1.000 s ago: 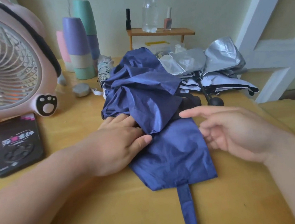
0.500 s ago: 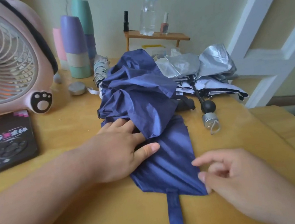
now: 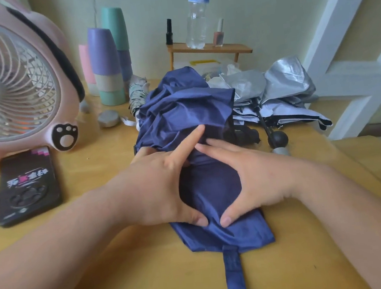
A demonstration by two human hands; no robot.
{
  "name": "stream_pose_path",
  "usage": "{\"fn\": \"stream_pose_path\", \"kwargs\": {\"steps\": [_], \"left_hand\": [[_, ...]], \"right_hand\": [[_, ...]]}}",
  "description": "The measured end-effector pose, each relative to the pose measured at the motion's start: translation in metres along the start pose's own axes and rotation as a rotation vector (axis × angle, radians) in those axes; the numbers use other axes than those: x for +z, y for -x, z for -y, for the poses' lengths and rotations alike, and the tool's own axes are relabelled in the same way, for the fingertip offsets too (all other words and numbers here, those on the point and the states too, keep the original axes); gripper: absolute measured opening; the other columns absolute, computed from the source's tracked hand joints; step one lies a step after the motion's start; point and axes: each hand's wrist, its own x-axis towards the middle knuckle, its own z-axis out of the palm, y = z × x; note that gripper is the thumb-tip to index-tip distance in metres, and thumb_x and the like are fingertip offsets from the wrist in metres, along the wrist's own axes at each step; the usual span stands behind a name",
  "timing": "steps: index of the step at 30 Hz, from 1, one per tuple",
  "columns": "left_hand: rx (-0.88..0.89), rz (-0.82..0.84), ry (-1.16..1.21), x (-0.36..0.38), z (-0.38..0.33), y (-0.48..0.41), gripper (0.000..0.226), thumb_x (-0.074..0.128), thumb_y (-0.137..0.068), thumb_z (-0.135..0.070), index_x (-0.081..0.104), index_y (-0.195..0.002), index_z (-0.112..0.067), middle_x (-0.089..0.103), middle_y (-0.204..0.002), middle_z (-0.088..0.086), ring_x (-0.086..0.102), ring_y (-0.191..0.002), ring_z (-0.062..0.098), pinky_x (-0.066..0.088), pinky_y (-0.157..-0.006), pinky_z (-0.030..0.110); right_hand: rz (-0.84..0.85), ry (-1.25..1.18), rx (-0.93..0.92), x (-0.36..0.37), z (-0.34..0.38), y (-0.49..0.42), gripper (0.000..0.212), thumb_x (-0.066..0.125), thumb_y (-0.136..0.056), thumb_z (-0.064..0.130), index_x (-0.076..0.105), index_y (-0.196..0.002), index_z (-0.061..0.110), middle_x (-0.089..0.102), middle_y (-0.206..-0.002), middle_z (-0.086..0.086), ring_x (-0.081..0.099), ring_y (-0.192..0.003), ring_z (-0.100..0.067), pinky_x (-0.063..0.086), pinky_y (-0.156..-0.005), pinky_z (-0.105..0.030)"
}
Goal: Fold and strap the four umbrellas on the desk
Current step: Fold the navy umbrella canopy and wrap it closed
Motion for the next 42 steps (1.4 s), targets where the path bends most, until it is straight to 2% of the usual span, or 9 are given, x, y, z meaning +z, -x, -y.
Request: {"fn": "stream_pose_path", "kwargs": {"steps": [6, 10, 14, 17, 21, 26, 32, 35, 42], "left_hand": [[0.025, 0.100, 0.127, -0.008, 0.002, 0.027, 0.119, 0.057, -0.060, -0.095, -0.004, -0.154, -0.055, 0.020, -0.150, -0.043, 0.009, -0.134, -0.023, 0.004, -0.116, 0.011], [-0.220, -0.223, 0.396, -0.036, 0.015, 0.051, 0.045, 0.055, -0.082, -0.078, 0.073, -0.099, -0.040, 0.069, -0.104, -0.023, 0.063, -0.094, -0.009, 0.045, -0.080, 0.010], [-0.558, 0.020, 0.779, -0.031, 0.011, 0.072, 0.027, 0.079, -0.080, -0.047, 0.075, -0.097, -0.026, 0.076, -0.079, 0.009, 0.067, -0.058, 0.033, 0.050, -0.050, 0.031], [-0.613, 0.188, 1.303, -0.007, -0.009, 0.089, 0.062, 0.077, -0.073, -0.021, 0.056, -0.130, -0.018, 0.072, -0.094, 0.025, 0.060, -0.049, 0.032, 0.047, -0.036, 0.028], [-0.593, 0.133, 1.672, -0.003, -0.025, 0.087, 0.067, 0.076, -0.072, -0.008, 0.054, -0.135, -0.015, 0.067, -0.091, 0.032, 0.052, -0.041, 0.024, 0.042, -0.032, 0.023], [-0.607, 0.077, 1.684, -0.006, -0.038, 0.075, 0.062, 0.075, -0.071, -0.008, 0.053, -0.129, -0.007, 0.065, -0.082, 0.027, 0.049, -0.040, 0.023, 0.039, -0.031, 0.022], [-0.560, 0.460, 1.581, -0.002, -0.041, 0.073, 0.032, 0.071, -0.084, -0.021, 0.060, -0.093, 0.007, 0.063, -0.064, 0.019, 0.057, -0.039, 0.018, 0.041, -0.031, 0.019], [-0.574, 0.365, 1.294, 0.004, -0.045, 0.071, 0.043, 0.074, -0.090, -0.020, 0.050, -0.110, 0.008, 0.065, -0.067, 0.019, 0.058, -0.040, 0.021, 0.043, -0.034, 0.021], [-0.559, 0.171, 0.855, 0.001, -0.043, 0.070, 0.029, 0.067, -0.097, -0.025, 0.057, -0.074, -0.011, 0.056, -0.052, 0.006, 0.048, -0.038, 0.017, 0.040, -0.043, 0.023]], "right_hand": [[0.104, 0.097, -0.026, 0.013, -0.009, 0.000, 0.138, 0.080, -0.050, 0.080, -0.028, -0.135, 0.071, -0.041, -0.145, 0.033, -0.054, -0.112, 0.022, -0.025, -0.110, -0.021], [0.119, 0.096, -0.032, 0.015, -0.012, -0.002, 0.143, 0.078, -0.047, 0.083, -0.025, -0.144, 0.065, -0.040, -0.152, 0.028, -0.048, -0.132, 0.010, -0.022, -0.119, -0.029], [0.120, 0.110, -0.050, 0.014, -0.012, -0.004, 0.144, 0.068, -0.037, 0.092, -0.028, -0.141, 0.067, -0.041, -0.151, 0.027, -0.051, -0.127, 0.010, -0.021, -0.121, -0.032], [0.092, 0.094, -0.069, 0.013, -0.013, -0.004, 0.144, 0.063, -0.032, 0.095, -0.030, -0.138, 0.069, -0.036, -0.155, 0.028, -0.047, -0.125, 0.018, -0.020, -0.121, -0.029], [0.019, 0.072, -0.112, 0.017, -0.013, -0.006, 0.147, 0.066, -0.032, 0.097, -0.031, -0.139, 0.068, -0.022, -0.167, 0.017, -0.031, -0.145, 0.008, -0.015, -0.125, -0.040], [0.035, 0.130, -0.114, 0.019, -0.011, -0.005, 0.149, 0.074, -0.037, 0.090, -0.032, -0.139, 0.066, -0.025, -0.165, 0.014, -0.031, -0.149, -0.003, -0.019, -0.124, -0.043], [0.018, 0.098, -0.133, 0.019, -0.018, -0.007, 0.145, 0.063, -0.032, 0.096, -0.028, -0.141, 0.067, -0.021, -0.166, 0.017, -0.027, -0.150, -0.001, -0.016, -0.125, -0.043], [0.017, 0.095, -0.138, 0.019, -0.021, -0.008, 0.145, 0.061, -0.031, 0.098, -0.027, -0.142, 0.067, -0.021, -0.166, 0.018, -0.026, -0.150, -0.001, -0.015, -0.125, -0.044], [0.029, 0.085, -0.128, 0.020, -0.023, -0.008, 0.144, 0.059, -0.030, 0.099, -0.027, -0.141, 0.067, -0.022, -0.165, 0.020, -0.029, -0.149, -0.002, -0.015, -0.125, -0.044]]}}
